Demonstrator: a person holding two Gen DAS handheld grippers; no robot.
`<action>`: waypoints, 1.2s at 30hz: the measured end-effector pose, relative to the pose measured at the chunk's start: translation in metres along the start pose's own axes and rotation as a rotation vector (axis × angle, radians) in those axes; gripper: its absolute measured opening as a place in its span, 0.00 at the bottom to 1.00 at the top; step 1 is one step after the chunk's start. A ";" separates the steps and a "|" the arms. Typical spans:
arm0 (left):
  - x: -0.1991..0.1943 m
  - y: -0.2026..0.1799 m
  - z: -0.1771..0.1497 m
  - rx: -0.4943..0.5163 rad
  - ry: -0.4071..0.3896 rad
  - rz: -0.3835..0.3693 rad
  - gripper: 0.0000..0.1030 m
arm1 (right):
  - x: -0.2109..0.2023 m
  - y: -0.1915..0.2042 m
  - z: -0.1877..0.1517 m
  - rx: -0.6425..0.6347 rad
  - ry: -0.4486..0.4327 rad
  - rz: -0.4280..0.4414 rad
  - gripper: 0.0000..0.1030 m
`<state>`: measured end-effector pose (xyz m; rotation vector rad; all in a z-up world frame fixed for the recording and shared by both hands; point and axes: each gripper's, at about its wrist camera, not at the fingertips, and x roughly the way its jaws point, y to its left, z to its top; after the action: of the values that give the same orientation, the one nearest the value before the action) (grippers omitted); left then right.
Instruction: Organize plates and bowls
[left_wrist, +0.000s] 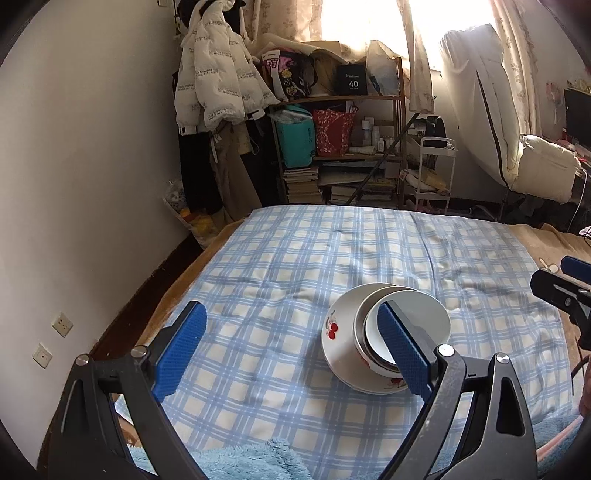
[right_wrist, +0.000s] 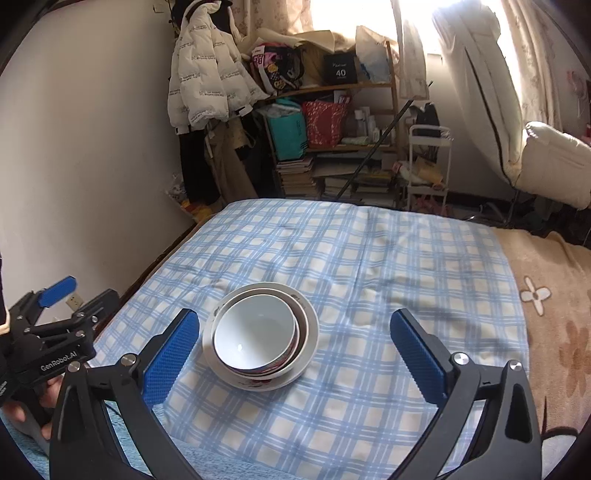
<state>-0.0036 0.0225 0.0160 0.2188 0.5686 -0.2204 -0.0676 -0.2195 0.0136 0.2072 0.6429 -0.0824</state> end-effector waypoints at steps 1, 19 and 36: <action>-0.003 0.000 -0.002 0.003 -0.012 0.001 0.90 | -0.001 0.000 -0.001 0.000 -0.008 -0.004 1.00; 0.010 -0.007 -0.018 0.014 -0.007 0.048 0.90 | 0.000 -0.004 -0.010 -0.014 -0.076 -0.064 1.00; 0.024 -0.008 -0.020 0.022 0.042 0.048 0.90 | 0.017 -0.008 -0.013 -0.016 -0.038 -0.084 1.00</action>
<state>0.0039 0.0163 -0.0145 0.2581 0.6022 -0.1762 -0.0629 -0.2247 -0.0075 0.1631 0.6146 -0.1612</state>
